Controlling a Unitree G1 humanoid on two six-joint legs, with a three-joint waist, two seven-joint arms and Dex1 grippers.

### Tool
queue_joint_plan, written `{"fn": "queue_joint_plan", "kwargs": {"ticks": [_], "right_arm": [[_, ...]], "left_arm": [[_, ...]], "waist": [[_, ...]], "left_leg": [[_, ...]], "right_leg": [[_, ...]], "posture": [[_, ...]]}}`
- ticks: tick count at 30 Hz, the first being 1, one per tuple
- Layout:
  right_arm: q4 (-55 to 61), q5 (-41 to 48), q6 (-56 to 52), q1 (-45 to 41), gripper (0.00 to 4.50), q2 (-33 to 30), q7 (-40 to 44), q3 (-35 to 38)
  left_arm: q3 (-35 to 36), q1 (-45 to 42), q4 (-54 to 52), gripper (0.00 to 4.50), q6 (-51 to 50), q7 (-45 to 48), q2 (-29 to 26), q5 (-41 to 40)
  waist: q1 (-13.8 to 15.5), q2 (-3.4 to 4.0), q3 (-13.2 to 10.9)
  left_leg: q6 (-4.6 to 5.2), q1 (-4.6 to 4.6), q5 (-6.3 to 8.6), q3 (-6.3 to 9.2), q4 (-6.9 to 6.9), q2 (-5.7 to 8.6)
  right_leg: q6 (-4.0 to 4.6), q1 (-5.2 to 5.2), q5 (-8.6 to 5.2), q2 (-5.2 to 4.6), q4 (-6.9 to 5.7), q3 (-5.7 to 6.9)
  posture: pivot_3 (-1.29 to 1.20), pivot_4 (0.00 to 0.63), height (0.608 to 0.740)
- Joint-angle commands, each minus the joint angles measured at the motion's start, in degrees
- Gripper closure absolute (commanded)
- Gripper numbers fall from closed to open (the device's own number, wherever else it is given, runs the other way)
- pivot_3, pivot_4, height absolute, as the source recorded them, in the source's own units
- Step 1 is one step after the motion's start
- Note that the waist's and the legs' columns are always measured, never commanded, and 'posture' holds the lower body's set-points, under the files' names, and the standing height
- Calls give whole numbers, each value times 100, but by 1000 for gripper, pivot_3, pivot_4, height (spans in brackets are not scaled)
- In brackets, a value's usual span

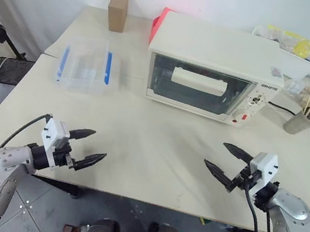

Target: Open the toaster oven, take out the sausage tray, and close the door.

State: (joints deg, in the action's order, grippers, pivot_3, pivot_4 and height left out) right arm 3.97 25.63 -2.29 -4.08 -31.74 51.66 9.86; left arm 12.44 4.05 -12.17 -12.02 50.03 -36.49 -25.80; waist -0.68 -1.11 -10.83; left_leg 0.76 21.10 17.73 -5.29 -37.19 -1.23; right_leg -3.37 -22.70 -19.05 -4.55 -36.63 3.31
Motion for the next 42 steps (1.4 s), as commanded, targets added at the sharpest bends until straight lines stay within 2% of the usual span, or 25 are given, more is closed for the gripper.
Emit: {"fn": "queue_joint_plan", "kwargs": {"ticks": [1, 8, 11, 14, 20, 30, 37, 40, 42], "right_arm": [[41, 267, -252, -426, 0, 48, -54, 52], [-133, 595, -794, -1156, 0, 156, -244, 170], [-470, 468, -548, -1662, 0, 234, -338, 178], [-920, 358, -301, -2209, 0, 351, -264, 89], [-1135, 339, -46, -2658, 0, 548, -78, -36], [-502, 194, 59, -2188, 0, 345, 632, -380], [-311, -451, 1161, -1310, 0, -173, 1380, -652], [-436, -599, 1459, -1257, 0, -174, 1364, -698], [-498, -657, 1565, -1286, 0, -153, 1335, -716]], "left_arm": [[-33, -112, -157, 18, 354, -145, 113, 192], [84, -645, -319, 18, -462, 11, 227, -810], [267, -1186, -166, 18, -669, -219, 395, -1193], [256, -1517, -190, 18, -793, -238, 484, -1385], [47, -1432, -380, 18, -931, -221, 563, -1420], [115, -1401, -359, 18, -943, -253, 601, -1408], [258, -1969, 116, 18, -1054, -228, 552, -1509], [350, -2410, 533, 600, -965, -154, 616, -1539], [325, -2683, 833, 1184, -873, -140, 642, -1439]], "waist": [[-7, 0, 0], [7, 0, 0], [4, 0, 0], [-8, 0, 0], [-98, 0, 0], [-88, 0, 0], [-72, 0, 0], [-92, -1, -1], [-91, -1, -1]], "left_leg": [[16, 0, 9, 0, -1, 0], [0, 3, -1, 2, -4, 0], [-1, 5, -2, 1, -8, 0], [0, 7, -3, 0, -23, 1], [-2, 8, -6, 0, -12, -2], [-1, 13, -8, 0, -18, -1], [-3, 12, -9, 2, -14, -1], [-2, 11, -9, -3, -21, 0], [-4, 7, -10, -3, -29, 0]], "right_leg": [[0, 0, 0, 0, -2, 0], [0, 0, 0, 0, -3, 3], [0, 0, 0, 0, -4, 3], [-1, 0, 1, 1, -17, 4], [-2, -2, 1, 8, -35, 8], [-3, -1, 2, 6, -29, 7], [-3, -1, 2, 8, -27, 9], [-5, 1, 2, 7, -28, 6], [-4, 1, 2, 7, -26, 6]], "posture": [[0, 150, 740], [0, 150, 740], [0, 150, 740], [0, 150, 740], [0, 150, 740], [0, 150, 740], [0, 150, 740], [0, 150, 740], [0, 150, 740]]}}
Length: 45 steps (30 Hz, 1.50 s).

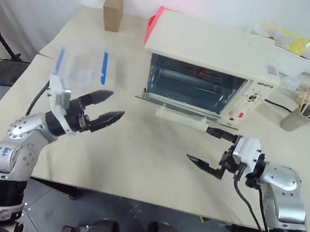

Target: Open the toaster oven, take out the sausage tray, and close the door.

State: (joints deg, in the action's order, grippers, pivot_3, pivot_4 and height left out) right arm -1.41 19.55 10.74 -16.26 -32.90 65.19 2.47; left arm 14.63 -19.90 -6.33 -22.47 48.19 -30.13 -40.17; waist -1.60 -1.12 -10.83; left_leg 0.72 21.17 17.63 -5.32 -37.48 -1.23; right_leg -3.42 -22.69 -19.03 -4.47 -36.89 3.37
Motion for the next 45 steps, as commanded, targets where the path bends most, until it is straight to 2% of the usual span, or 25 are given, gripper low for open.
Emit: {"fn": "queue_joint_plan", "kwargs": {"ticks": [1, 10, 11, 16, 22, 27, 30, 32, 37, 41, 45], "right_arm": [[-3, -94, 331, -86, 0, -29, -24, 1], [-312, -246, 611, -224, 0, -7, -76, -86], [-326, -255, 628, -233, 0, -9, -95, -92], [-235, -294, 646, -155, 0, -49, -249, -62], [282, -300, 582, 509, 0, -153, -757, 300], [991, -245, 420, 1952, 0, -260, -1216, 956], [1067, -285, 465, 2905, 0, -174, -1595, 1590], [1096, -218, 343, 3175, 0, -128, -1906, 1957], [1246, -399, 198, 2869, 0, -272, -2283, 2047], [1568, -410, -465, 1851, 0, -423, -2326, 1418], [1291, -1283, -765, 455, 0, -136, -2723, 402]], "left_arm": [[15, -525, 520, 1534, 298, 2, 54, 177], [-713, -2329, 2963, 4384, 1648, -178, 939, 1485], [-750, -2451, 3176, 4480, 1767, -131, 1032, 1545], [-878, -2957, 4212, 4480, 2370, -47, 1385, 1888], [-1140, -3027, 4741, 4480, 2695, 637, 1354, 2186], [-1314, -2875, 4887, 4480, 2898, 1135, 1278, 2391], [-1487, -2671, 4770, 4480, 3001, 1402, 1281, 2515], [-1562, -2501, 4665, 4480, 3059, 1440, 1267, 2607], [-1572, -2172, 4444, 4480, 3128, 1247, 1181, 2759], [-1444, -1741, 3965, 4480, 2932, 1023, 1147, 2649], [-1235, -1048, 2858, 3625, 2521, 845, 1025, 2324]], "waist": [[9, 0, 0], [78, -2, -1], [83, -2, -1], [86, -5, -2], [153, -5, -3], [248, -5, -2], [280, -5, -2], [285, -5, -2], [118, -6, -2], [31, -4, -1], [-20, -4, -1]], "left_leg": [[-1, -2, 0, 0, -1, 0], [0, 11, -1, 1, -22, 1], [1, 12, 0, -1, -24, 0], [2, 12, 0, -6, -34, -3], [2, 13, 1, -7, -41, -5], [6, 18, 5, -2, -45, -3], [9, 18, 8, -8, -45, -2], [12, 10, 10, -10, -46, -1], [10, -4, 13, -12, -46, -6], [1, -10, 12, -13, -43, -13], [-2, -9, 10, -11, -44, -18]], "right_leg": [[0, 0, 0, 0, 0, 0], [-1, 1, 1, 1, -10, 16], [-2, 1, 1, 1, -12, 18], [-2, 0, 1, 1, -13, 31], [-2, 0, 1, 1, -12, 37], [-2, 1, 1, -3, -11, 39], [-3, 3, 1, -2, -7, 36], [-3, 8, 1, -3, 2, 35], [-4, 10, 2, -4, -12, 22], [-3, 8, 2, 1, -22, 21], [-2, 3, 1, 2, -24, 24]], "posture": [[0, 150, 740], [0, 150, 740], [0, 150, 740], [0, 150, 740], [0, 150, 740], [0, 150, 740], [0, 150, 740], [0, 150, 740], [0, 150, 740], [0, 150, 740], [0, 150, 740]]}}
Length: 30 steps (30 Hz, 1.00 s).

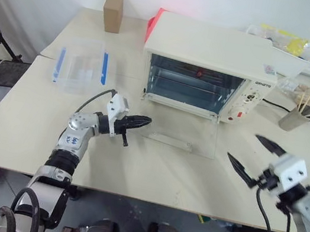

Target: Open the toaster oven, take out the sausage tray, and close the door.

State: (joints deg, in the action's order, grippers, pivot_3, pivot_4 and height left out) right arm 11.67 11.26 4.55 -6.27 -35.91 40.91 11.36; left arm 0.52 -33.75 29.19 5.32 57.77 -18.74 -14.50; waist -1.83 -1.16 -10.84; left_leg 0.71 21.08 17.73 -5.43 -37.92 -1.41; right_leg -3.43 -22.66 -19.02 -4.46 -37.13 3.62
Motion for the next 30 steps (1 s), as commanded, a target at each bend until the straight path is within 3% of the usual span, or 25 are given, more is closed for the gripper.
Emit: {"fn": "queue_joint_plan", "kwargs": {"ticks": [1, 5, 11, 16, 22, 30], "right_arm": [[-154, -636, -144, -828, 0, 256, -364, -704], [-760, -1225, 30, -1663, 0, 584, -630, -1322], [-3361, -3159, 968, -3776, 0, 1242, -2152, -2487], [-5067, -3787, 1467, -4933, 0, 1444, -3057, -2840], [-6516, -4022, 1696, -5740, 0, 1692, -3284, -3085], [-7125, -4174, 1757, -6104, 2609, 1791, -3565, -3175]], "left_arm": [[223, 471, -936, 3305, -346, -158, -142, -312], [410, 888, -1699, 2029, -672, -358, -227, -548], [979, 1894, -3086, 165, -1014, -1087, -312, -895], [983, 2248, -3463, 68, -1174, -1345, -237, -1005], [844, 2369, -3522, 68, -1131, -1359, -180, -984], [644, 1916, -3132, 0, -994, -1233, -119, -934]], "waist": [[18, 0, 0], [88, -2, 0], [-14, -2, 0], [18, -2, 0], [-27, -2, 0], [-46, -2, 0]], "left_leg": [[-1, 3, 0, 0, 0, -1], [-1, 17, -1, 10, -4, 2], [6, 22, 2, -3, -14, 5], [2, 30, 0, 2, -11, 4], [2, 34, 0, -3, -11, 0], [1, 36, -1, -3, -9, 0]], "right_leg": [[1, -3, -1, 1, -2, 2], [4, -10, -2, -3, -7, 12], [2, -14, -1, -10, -2, 4], [4, -26, -2, -9, -36, 9], [5, -27, -3, -6, -34, 8], [6, -29, -3, -6, -35, 8]], "posture": [[0, 150, 740], [0, 150, 740], [0, 150, 740], [0, 150, 740], [0, 150, 740], [0, 150, 740]]}}
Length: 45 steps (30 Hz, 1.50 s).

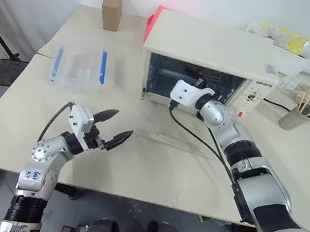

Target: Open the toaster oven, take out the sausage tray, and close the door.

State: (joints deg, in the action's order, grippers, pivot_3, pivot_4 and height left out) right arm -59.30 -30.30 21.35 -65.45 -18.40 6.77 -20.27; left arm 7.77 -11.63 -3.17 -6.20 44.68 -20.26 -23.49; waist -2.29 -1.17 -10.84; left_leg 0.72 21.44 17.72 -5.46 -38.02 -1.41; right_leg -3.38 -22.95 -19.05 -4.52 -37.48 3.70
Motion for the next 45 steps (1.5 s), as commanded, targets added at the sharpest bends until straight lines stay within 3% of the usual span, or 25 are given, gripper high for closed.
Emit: {"fn": "queue_joint_plan", "kwargs": {"ticks": [1, 5, 6, 14, 20, 26, 35, 45], "right_arm": [[-51, -36, 79, -205, 2930, 46, -185, -21], [-19, -122, 27, -262, 4316, 48, -327, -53], [12, -135, 21, -270, 4475, 36, -324, -52], [311, -224, 63, -333, 4497, -59, -280, -49], [1029, -177, 107, -125, 4497, -191, 204, -44], [2144, -29, 2, 404, 4497, -418, 873, 10], [5388, 209, -888, 2333, 4497, -1043, 2016, 340], [7073, 120, -1556, 3464, 4497, -1355, 2485, 569]], "left_arm": [[-98, -396, 190, 0, 176, 99, 38, -28], [-230, -1574, 1261, 0, 434, 354, 90, 72], [-250, -1916, 1600, 0, 511, 441, 120, 80], [-168, -3375, 3288, 0, 966, 871, 292, 86], [121, -4183, 4257, 0, 883, 956, 323, -53], [210, -4396, 4592, 0, 781, 1202, 306, -81], [231, -4510, 4747, 0, 686, 1311, 352, -52], [314, -4363, 4801, 0, 648, 1294, 407, -52]], "waist": [[-1, 0, 0], [-3, -3, 1], [-8, -8, 4], [-78, -10, 4], [-79, -10, 4], [-99, -10, 4], [15, -11, 4], [88, -12, 3]], "left_leg": [[0, 0, 0, 0, 0, 0], [-2, -1, -2, -1, -2, 0], [-3, 0, -3, 0, -6, 0], [-4, 6, -6, -1, 7, -4], [2, 87, -16, 0, -26, -2], [0, 86, -17, 0, -12, -4], [-1, 87, -18, -2, -19, -2], [-1, 87, -18, -4, -28, 3]], "right_leg": [[0, 0, 0, 0, 0, 0], [0, 0, 0, 1, -5, 1], [0, 0, 0, 2, -6, 3], [0, -12, 0, 6, -7, 12], [-1, -82, 1, 4, -23, 16], [-1, -90, 1, 7, -25, 22], [-1, -89, 1, 6, -25, 20], [-1, -88, 1, 4, -26, 20]], "posture": [[0, 150, 740], [0, 150, 740], [0, 150, 740], [0, 150, 740], [0, 150, 740], [0, 150, 740], [0, 150, 740], [0, 150, 740]]}}
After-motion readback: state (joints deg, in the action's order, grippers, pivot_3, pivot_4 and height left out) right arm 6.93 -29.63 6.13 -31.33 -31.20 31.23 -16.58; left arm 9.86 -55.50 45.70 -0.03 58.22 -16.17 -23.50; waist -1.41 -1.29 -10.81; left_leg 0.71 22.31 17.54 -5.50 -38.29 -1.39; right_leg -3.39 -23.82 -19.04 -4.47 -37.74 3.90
